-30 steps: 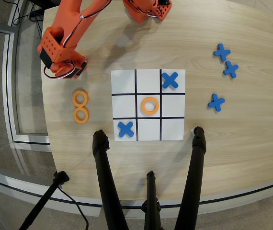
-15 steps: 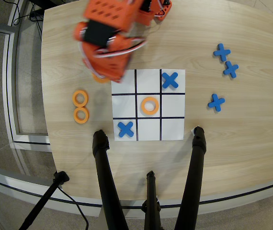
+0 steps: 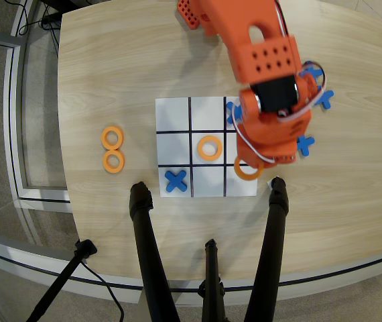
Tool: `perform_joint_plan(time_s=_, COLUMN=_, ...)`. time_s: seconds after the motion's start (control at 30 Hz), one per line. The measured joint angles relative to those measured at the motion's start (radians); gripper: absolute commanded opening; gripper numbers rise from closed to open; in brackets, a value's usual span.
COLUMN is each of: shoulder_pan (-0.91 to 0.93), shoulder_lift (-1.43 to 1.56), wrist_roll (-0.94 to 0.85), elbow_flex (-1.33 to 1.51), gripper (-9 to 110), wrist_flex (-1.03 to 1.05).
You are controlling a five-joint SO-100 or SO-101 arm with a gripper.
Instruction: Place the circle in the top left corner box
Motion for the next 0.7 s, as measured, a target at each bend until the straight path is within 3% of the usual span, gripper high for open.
perform_joint_plan(time_s=0.23, shoulder_pan=0.003, shoulder_lift=-0.314, wrist_roll=0.017, elbow_flex=-0.143, gripper=0, wrist_flex=-0.124)
perform_joint_plan(time_s=0.7, shoulder_pan=0.021, shoulder_lift=-0.543, wrist_roll=0.017, elbow_flex=-0.333, gripper=0, wrist_flex=-0.155)
